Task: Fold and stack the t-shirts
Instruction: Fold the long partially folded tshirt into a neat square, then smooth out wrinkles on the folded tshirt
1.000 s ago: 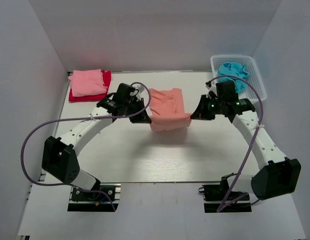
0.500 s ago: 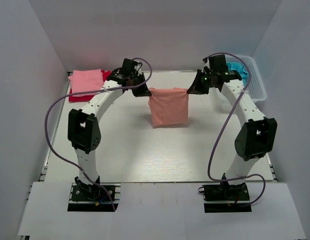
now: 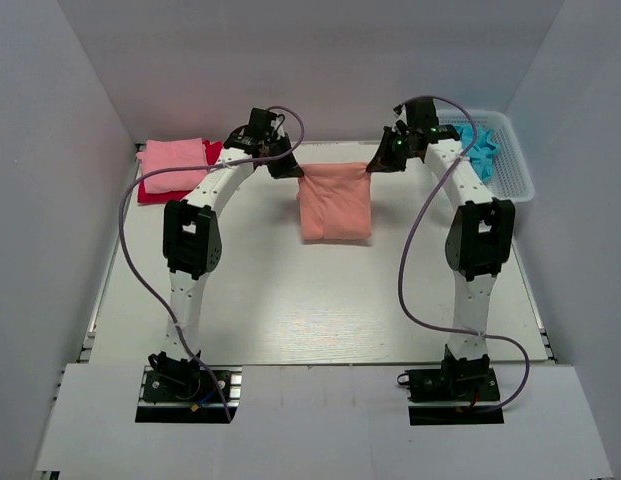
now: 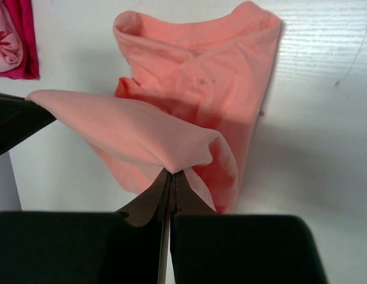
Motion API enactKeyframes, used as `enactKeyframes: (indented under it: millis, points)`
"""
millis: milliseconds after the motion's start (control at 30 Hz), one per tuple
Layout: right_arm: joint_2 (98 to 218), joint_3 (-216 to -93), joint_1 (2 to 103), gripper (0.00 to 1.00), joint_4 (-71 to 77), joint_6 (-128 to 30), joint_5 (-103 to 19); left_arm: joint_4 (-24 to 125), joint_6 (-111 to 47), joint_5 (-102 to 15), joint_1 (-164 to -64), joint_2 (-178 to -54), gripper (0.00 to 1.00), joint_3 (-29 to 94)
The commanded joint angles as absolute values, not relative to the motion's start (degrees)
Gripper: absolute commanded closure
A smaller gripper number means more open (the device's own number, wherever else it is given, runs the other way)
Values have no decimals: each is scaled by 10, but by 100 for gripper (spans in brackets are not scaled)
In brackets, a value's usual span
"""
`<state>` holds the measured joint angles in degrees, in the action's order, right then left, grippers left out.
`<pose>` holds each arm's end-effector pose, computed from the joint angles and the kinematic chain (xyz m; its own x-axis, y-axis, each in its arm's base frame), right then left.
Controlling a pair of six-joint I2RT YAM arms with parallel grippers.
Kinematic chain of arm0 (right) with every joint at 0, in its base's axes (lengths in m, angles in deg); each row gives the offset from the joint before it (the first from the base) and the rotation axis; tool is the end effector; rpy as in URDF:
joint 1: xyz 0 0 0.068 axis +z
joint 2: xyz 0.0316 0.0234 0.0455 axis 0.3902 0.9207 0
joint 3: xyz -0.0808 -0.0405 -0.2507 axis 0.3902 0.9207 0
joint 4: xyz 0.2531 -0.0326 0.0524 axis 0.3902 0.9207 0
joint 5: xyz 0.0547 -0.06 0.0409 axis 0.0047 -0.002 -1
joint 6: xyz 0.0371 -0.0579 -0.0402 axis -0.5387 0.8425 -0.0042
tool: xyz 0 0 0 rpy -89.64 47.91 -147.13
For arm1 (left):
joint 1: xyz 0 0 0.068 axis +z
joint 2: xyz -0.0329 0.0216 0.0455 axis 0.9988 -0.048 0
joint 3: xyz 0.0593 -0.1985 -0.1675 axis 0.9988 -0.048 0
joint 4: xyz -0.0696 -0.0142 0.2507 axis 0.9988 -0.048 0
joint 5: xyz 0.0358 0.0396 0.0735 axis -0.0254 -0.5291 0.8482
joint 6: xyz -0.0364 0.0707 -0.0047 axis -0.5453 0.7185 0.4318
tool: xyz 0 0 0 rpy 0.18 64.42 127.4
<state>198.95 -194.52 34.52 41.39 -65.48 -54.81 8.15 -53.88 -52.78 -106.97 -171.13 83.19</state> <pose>0.4878 0.1239 0.2662 -0.8107 0.2116 -0.5459 -0.1165 0.8555 0.5046 0.4928 -0.1983 0.2324 -0.8639 -0.2558 -0.4339 0.0350 0.8288 -0.5584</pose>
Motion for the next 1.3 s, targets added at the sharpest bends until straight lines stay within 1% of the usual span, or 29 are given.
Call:
enactKeyframes:
  millis: [0,167,200,233,267,300,333,367,433,500,533,567,600,633,667,700,733,767,800,867,900,933,967,1000,1033,1067,1133,1200,1267]
  points:
    - [2030,-1990,340,100,374,-638,-563,105,-538,-537,-1056,-1714,100,858]
    - [2084,-1993,337,100,283,-655,-560,190,-538,-542,-1045,-1751,100,858]
    - [2096,-1992,336,100,256,-657,-563,198,-543,-558,-1045,-1762,97,864]
    - [2110,-1990,337,100,229,-649,-564,205,-552,-563,-1038,-1785,89,879]
    - [2117,-1999,338,100,220,-648,-554,230,-552,-563,-1038,-1794,76,885]
    - [2138,-2002,337,95,197,-643,-554,238,-552,-578,-1038,-1803,25,901]
    - [2145,-2007,336,88,189,-639,-554,246,-552,-588,-1032,-1811,1,912]
    - [2151,-2038,335,63,190,-642,-554,252,-552,-596,-1032,-1825,0,922]
    - [2156,-2061,331,33,207,-641,-590,239,-530,-615,-1032,-1825,0,950]
    - [2126,-2038,333,15,208,-627,-591,203,-504,-615,-1032,-1798,0,926]
    - [2091,-2002,336,10,205,-627,-588,192,-484,-606,-1032,-1779,0,905]
    - [2052,-1980,337,10,201,-623,-583,185,-471,-598,-1032,-1756,0,878]
    - [2032,-1901,338,10,188,-623,-591,185,-459,-592,-1032,-1732,0,812]
    - [1976,-1872,339,10,177,-625,-597,179,-453,-583,-1038,-1682,0,777]
    - [1960,-1792,340,10,175,-622,-603,179,-437,-583,-1045,-1658,0,744]
    - [1944,-1766,340,10,176,-617,-609,174,-427,-583,-1045,-1637,0,683]
    - [1898,-1742,340,10,183,-612,-617,174,-427,-583,-1050,-1617,0,653]
    - [1885,-1715,341,10,181,-602,-620,174,-414,-606,-1050,-1580,0,623]
    - [1872,-1639,342,10,181,-591,-624,179,-414,-618,-1050,-1561,0,561]
    - [1829,-1578,341,10,187,-570,-638,202,-408,-638,-1056,-1528,0,471]
    - [1815,-1538,340,11,185,-555,-643,216,-408,-638,-1056,-1500,0,445]
    - [1807,-1509,345,12,175,-542,-652,243,-408,-648,-1056,-1491,3,424]
    - [1800,-1498,347,12,173,-533,-657,249,-398,-654,-1061,-1491,5,401]
    - [1800,-1491,347,14,173,-517,-656,249,-398,-654,-1061,-1491,7,395]
    - [1806,-1476,356,19,180,-492,-644,249,-379,-660,-1068,-1507,12,395]
    - [1808,-1476,356,19,180,-492,-643,249,-379,-660,-1068,-1507,14,395]
    - [1813,-1470,360,20,173,-480,-630,264,-361,-660,-1079,-1512,14,388]
    - [1827,-1470,364,20,160,-474,-622,264,-351,-666,-1084,-1530,19,383]
    - [1837,-1480,366,22,152,-468,-621,288,-351,-647,-1084,-1530,19,383]
